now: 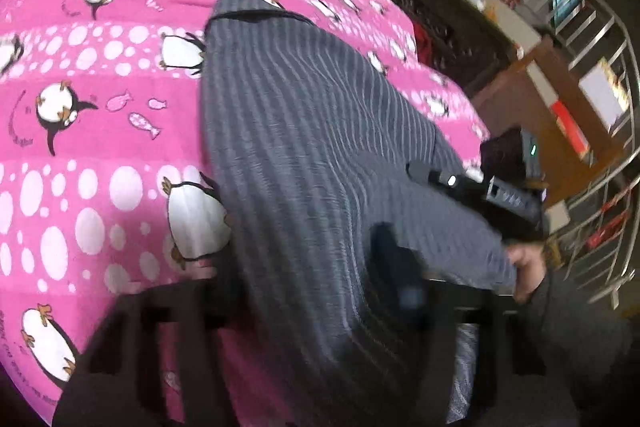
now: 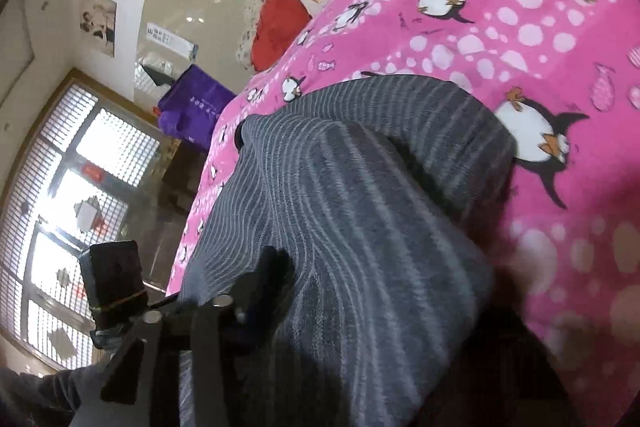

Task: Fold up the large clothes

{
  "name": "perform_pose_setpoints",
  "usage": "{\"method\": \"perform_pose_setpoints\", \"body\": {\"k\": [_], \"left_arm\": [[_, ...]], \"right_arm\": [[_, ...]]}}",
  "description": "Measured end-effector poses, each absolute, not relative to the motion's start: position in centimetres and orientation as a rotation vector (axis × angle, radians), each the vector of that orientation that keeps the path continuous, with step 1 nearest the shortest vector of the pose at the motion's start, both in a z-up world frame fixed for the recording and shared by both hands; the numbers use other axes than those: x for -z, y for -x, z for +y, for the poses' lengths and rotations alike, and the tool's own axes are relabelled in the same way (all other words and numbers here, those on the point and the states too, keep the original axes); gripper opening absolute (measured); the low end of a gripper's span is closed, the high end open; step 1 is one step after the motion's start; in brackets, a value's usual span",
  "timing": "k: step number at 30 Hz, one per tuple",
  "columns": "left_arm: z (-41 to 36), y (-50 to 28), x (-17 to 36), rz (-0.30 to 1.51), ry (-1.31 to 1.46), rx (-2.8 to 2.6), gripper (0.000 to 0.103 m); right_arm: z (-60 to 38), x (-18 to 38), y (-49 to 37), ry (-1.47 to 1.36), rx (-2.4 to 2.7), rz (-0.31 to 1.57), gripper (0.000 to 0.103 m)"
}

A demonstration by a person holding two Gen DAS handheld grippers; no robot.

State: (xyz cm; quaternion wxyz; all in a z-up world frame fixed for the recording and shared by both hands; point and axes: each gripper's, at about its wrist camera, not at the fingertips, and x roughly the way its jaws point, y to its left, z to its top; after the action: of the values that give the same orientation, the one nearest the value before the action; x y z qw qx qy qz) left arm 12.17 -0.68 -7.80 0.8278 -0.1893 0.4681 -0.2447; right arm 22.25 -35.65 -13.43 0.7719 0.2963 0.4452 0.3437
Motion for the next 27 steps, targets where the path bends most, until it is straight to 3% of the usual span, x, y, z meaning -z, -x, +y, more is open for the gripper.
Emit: {"method": "perform_pose_setpoints", "body": {"k": [3, 5, 17, 20, 24, 27], "left_arm": [[-0.6, -11.7, 7.1, 0.96, 0.389, 0.499, 0.024], [-0.4, -11.2, 6.3, 0.922, 0.359, 0.48, 0.023], [12.5, -12.7, 4.6, 0.841, 0.432, 0.252, 0.022], [14.2, -12.4, 6.3, 0.884, 0.451, 0.234, 0.024], [13.9, -12.2, 6.8, 0.885, 0.413, 0.229, 0.038], [13.9, -12.0, 6.6, 0.9, 0.416, 0.226, 0.04]], "right_arm": [[-35.4, 13.4, -22.1, -0.655, -0.734, 0.968, 0.036], [-35.0, 13.4, -22.1, -0.67, -0.741, 0.971, 0.033], [-20.1, 12.8, -28.4, -0.685, -0.912, 0.998, 0.031], [-17.0, 12.4, -28.6, -0.584, -0.921, 0.986, 0.031], [-17.4, 11.9, -28.2, -0.585, -0.867, 1.008, 0.038], [-19.9, 10.6, -27.0, -0.606, -0.807, 1.026, 0.038]]}}
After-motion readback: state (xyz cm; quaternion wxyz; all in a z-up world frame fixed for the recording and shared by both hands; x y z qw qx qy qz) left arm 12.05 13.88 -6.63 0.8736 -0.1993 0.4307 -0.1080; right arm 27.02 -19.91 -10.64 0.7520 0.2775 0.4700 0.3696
